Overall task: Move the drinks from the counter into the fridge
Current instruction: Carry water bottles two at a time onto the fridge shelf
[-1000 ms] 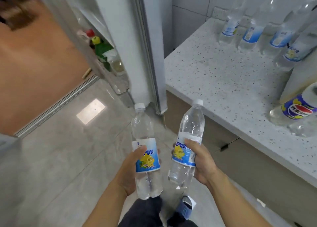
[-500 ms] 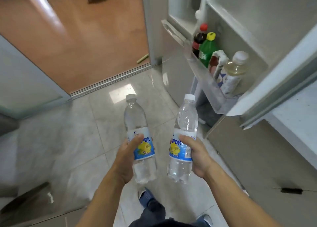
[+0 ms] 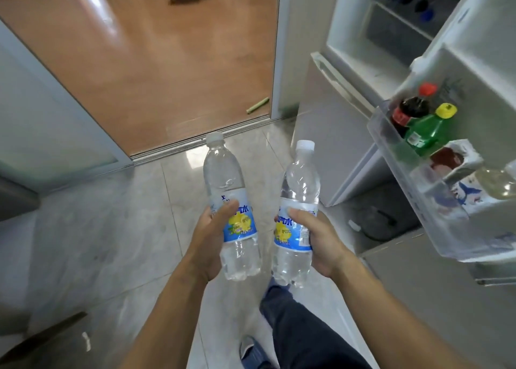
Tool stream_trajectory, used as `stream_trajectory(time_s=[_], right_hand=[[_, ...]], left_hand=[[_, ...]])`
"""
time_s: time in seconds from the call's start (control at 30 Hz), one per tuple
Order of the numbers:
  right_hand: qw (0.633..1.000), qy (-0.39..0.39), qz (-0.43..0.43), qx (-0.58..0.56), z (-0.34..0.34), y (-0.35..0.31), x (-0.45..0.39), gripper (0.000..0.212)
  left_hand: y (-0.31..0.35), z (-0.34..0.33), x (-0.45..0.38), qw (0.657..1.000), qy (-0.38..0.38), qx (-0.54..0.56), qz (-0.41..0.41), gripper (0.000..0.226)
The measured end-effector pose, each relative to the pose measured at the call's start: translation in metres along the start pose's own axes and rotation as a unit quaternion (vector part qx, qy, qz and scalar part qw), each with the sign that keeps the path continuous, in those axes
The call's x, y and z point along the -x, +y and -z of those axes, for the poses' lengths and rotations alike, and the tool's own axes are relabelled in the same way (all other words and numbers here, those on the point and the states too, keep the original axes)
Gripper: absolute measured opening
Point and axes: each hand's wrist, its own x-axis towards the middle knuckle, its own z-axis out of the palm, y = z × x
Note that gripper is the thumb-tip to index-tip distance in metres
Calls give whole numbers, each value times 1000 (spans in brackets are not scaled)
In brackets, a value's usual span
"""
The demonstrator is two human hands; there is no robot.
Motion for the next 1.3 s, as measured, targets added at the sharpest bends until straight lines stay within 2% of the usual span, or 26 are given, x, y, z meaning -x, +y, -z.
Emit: stream_trajectory(time_s=[0.1, 0.23, 0.33, 0.57, 0.63, 0.77, 0.87, 1.03, 1.17, 1.3], right_hand=[[1000, 5, 2, -12, 2, -17, -44, 23], [999, 18, 9, -31, 9, -48, -110, 45], [998, 35, 20, -50, 18, -81, -158, 51], [988, 101, 56, -101, 60, -167, -240, 48], [983, 119, 71, -118, 72, -184, -254, 51], [973, 168, 90, -128, 96, -213, -283, 45], [964, 210, 97, -130, 112, -232, -305, 55], [932, 300, 160, -126, 125, -282, -343, 53], [897, 375, 209, -108, 122, -346, -375, 49], [854, 442, 246, -119, 127, -402, -396, 30]], left_hand=[[21, -5, -46, 1000, -7, -8, 2, 66], [57, -23, -114, 999, -21, -33, -10, 56], [90, -46, -166, 997, -52, -50, -12, 46], [156, -120, -273, 990, -119, -74, -1, 58], [168, -139, -296, 986, -142, -82, 9, 59], [189, -176, -348, 977, -187, -99, 20, 66], [205, -203, -389, 969, -218, -108, 31, 65], [246, -253, -461, 956, -266, -119, 39, 48], [298, -302, -509, 936, -328, -126, 12, 47], [339, -346, -543, 919, -377, -118, 3, 44]])
